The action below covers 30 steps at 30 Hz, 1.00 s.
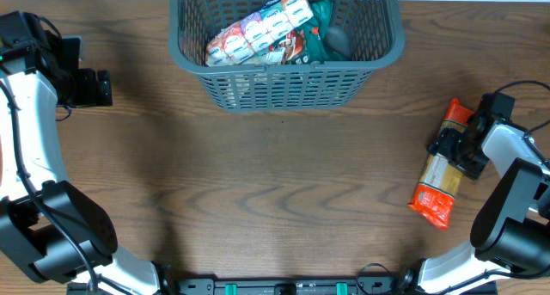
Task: Pack container
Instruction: 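Lift the spaghetti packet and lay it into the basket with the right gripper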
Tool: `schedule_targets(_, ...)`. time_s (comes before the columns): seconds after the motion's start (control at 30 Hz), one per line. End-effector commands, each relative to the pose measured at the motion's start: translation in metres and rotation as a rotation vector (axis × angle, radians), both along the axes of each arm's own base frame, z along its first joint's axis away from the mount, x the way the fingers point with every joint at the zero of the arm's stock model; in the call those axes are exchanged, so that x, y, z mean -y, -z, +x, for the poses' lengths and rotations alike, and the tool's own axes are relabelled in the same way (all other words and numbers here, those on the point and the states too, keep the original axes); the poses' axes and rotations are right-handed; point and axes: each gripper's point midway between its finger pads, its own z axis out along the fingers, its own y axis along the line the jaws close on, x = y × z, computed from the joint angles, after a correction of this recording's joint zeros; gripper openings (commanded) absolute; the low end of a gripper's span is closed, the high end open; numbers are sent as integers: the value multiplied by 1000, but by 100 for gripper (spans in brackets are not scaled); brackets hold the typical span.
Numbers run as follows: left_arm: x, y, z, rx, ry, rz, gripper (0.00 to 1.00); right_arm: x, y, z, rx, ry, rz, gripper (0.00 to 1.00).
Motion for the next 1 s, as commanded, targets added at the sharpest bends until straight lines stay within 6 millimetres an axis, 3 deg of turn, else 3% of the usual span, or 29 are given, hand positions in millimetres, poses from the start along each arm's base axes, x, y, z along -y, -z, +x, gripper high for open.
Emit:
schedule_targets(0.0, -2, -1, 0, 3, -2, 2, 99, -12, 18, -18, -71, 10, 43, 49)
schedule_targets(0.17, -1, 0, -1, -2, -2, 0, 99, -11, -4, -5, -50, 19, 59, 1)
schedule_targets(0.23, -1, 0, -1, -4, -2, -1, 99, -7, -23, 5, -30, 20, 51, 1)
schedule_targets(0.33, -1, 0, -1, -4, -2, -1, 98, 4, -71, 28, 33, 8, 20, 1)
schedule_targets(0.5, -1, 0, -2, -5, -2, -1, 99, 17, -176, 61, 166, -17, -42, 1)
schedule_targets(0.63, 0, 0, -2, -6, -1, -2, 99, 7, -268, 77, 300, -93, -107, 1)
schedule_targets(0.77, 6, 0, 0, -10, 14, -3, 99, -32, -360, 87, 484, -285, -190, 1)
schedule_targets(0.87, 12, 1, 1, -14, 30, -5, 99, -98, -417, 93, 659, -661, -224, 1)
schedule_targets(0.97, 17, 1, 2, -15, 42, -5, 99, -172, -458, 85, 807, -1117, -335, 1)
